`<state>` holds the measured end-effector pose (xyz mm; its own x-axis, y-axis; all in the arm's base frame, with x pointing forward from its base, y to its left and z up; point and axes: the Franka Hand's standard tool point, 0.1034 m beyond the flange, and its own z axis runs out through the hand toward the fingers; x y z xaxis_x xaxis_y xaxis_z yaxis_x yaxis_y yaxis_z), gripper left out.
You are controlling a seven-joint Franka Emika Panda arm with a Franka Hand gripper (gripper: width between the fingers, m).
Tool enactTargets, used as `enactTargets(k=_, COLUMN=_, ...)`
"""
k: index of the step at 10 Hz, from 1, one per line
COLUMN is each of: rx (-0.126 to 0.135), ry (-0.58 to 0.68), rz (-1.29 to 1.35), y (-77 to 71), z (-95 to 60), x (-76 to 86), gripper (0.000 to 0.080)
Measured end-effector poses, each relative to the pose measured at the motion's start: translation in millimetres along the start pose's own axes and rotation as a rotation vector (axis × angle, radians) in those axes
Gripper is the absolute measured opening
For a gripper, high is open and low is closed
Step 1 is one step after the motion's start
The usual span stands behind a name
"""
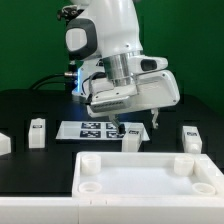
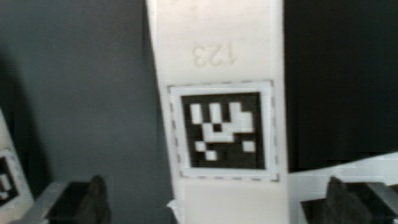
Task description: Assemble desk
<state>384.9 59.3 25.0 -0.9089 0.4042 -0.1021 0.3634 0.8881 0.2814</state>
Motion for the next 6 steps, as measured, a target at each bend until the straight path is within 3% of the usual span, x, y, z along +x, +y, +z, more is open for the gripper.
enactTargets(k=1, rx=-0.004, ry=-0.021, rz=0.052, y=5.6, z=-8.4, x=-5.6, gripper=0.0638)
enactTargets(k=4, rx=0.028, ry=-0.105, rz=0.367, y=26.6, z=-31.6, x=-36.5, gripper=0.0647)
enactTargets(k=5, rx=0.026, ry=-0.140, rz=0.551, y=40.1, z=-37.2, x=-53.4, gripper=0.0649)
enactTargets(k=6, rx=0.009, ry=-0.160, rz=0.686, y=39.7, z=-43.5, x=-60.8, gripper=0.0649)
